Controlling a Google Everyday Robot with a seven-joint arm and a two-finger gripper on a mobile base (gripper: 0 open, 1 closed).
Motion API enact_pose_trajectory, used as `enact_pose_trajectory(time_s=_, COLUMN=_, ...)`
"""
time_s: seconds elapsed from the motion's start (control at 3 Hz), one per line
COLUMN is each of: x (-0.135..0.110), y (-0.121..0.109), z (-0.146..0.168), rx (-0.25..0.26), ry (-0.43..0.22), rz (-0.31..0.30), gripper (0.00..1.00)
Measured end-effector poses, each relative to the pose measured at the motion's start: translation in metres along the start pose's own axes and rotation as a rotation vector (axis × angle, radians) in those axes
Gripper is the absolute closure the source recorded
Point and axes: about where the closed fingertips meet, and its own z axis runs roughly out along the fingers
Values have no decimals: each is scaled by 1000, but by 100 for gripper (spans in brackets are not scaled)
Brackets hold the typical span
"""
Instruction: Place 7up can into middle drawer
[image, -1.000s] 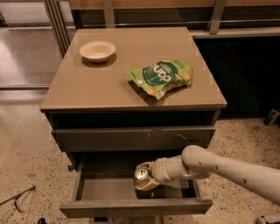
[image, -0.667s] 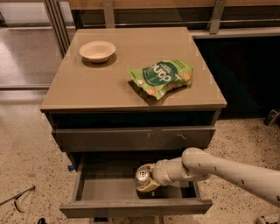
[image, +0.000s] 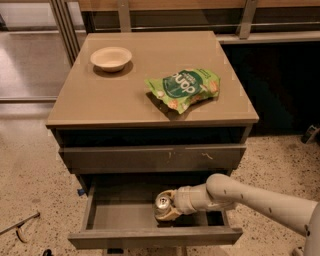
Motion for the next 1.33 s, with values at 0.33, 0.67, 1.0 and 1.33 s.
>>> enact_pose_trajectory(time_s=0.33, x=4, y=-5, z=12, rx=-7, ry=-9, rz=-10, gripper=99)
enact_pose_trajectory(time_s=0.67, x=4, y=-5, z=12, rx=-7, ry=-9, rz=-10, gripper=77)
enact_pose_trajectory(time_s=1.0, x=4, y=-5, z=12, rx=-7, ry=-9, rz=-10, gripper=54)
enact_pose_trajectory(time_s=1.33, x=4, y=-5, z=12, rx=-7, ry=-9, rz=-10, gripper=30)
